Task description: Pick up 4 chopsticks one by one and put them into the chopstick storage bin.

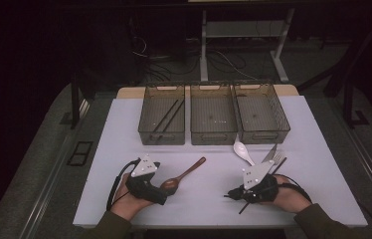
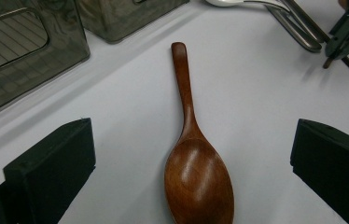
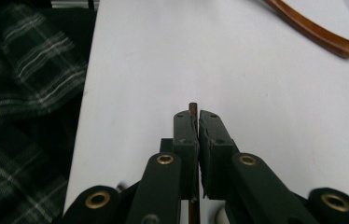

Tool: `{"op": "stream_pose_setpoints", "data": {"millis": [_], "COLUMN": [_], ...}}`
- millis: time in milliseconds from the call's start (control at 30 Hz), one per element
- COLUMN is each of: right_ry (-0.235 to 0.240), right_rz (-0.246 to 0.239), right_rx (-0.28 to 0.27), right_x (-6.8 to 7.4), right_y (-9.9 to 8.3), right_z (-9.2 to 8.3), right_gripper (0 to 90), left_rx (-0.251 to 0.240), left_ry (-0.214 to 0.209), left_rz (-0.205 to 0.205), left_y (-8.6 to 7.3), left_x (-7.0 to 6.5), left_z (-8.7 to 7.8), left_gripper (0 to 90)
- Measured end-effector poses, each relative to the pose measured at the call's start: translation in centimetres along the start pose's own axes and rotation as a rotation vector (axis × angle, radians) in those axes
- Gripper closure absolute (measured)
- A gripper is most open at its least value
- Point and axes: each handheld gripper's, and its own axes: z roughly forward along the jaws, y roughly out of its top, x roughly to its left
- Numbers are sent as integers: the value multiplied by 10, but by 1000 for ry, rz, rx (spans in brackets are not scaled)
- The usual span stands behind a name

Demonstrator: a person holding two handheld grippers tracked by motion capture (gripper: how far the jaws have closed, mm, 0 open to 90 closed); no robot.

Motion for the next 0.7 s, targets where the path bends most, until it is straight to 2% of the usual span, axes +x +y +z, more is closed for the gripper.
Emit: {"op": "stream_pose_setpoints", "data": {"millis": [233,533,700], "right_ry": [-1,-3,-6], "right_rz": [43,62,69], "right_rx": [7,18,11], "right_x": [-7,-7,-7], "right_y": [5,4,3], "right_z": [11,15,14], "right_gripper": [850,843,772], "left_rx": [1,0,-1], "left_ry": [-2,-2,-2], "left_rz": [0,2,2], "left_y": [0,0,0], "left_x": [0,0,0], "left_z": [0,0,0], "left_gripper": [0,0,0]}}
